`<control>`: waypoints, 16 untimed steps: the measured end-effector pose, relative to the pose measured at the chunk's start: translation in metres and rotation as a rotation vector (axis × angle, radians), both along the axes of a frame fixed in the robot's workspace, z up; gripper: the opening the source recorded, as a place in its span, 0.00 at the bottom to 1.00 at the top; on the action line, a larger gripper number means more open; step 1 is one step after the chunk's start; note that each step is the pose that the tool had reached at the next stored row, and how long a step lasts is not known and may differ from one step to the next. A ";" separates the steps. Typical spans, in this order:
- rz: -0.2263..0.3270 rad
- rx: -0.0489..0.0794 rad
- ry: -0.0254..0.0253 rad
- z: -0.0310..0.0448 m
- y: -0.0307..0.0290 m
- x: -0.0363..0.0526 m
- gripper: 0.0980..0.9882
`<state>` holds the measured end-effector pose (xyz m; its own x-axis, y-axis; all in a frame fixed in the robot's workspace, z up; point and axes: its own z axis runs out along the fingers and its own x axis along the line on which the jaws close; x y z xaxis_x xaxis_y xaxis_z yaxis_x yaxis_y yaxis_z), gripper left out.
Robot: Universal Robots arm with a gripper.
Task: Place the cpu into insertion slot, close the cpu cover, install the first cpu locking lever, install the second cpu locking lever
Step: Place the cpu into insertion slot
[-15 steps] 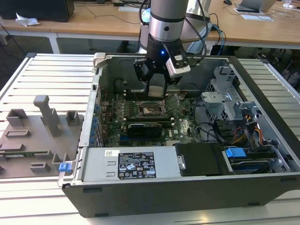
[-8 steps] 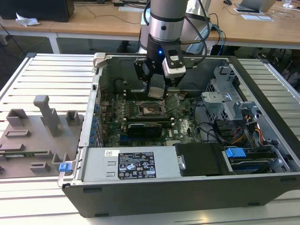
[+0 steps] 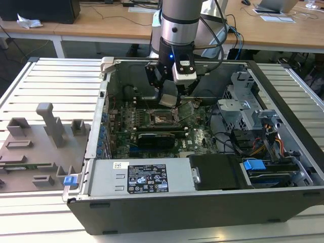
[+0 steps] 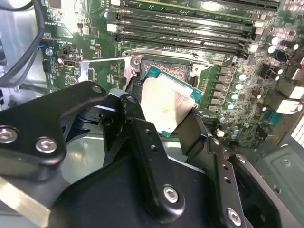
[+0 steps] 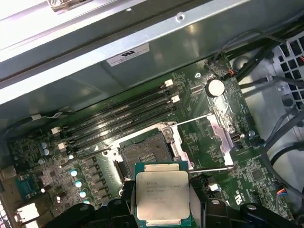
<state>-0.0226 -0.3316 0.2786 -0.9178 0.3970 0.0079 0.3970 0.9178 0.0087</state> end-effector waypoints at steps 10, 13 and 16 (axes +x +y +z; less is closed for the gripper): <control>-0.156 -0.012 -0.0003 -0.0008 0.0000 0.0000 0.50; -0.203 -0.019 -0.0006 -0.0009 0.0000 0.0000 0.50; -0.228 -0.023 -0.0007 -0.0010 0.0000 0.0000 0.50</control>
<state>-0.0226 -0.3316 0.2776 -0.8041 0.5945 -0.0042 0.5946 0.8040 -0.0108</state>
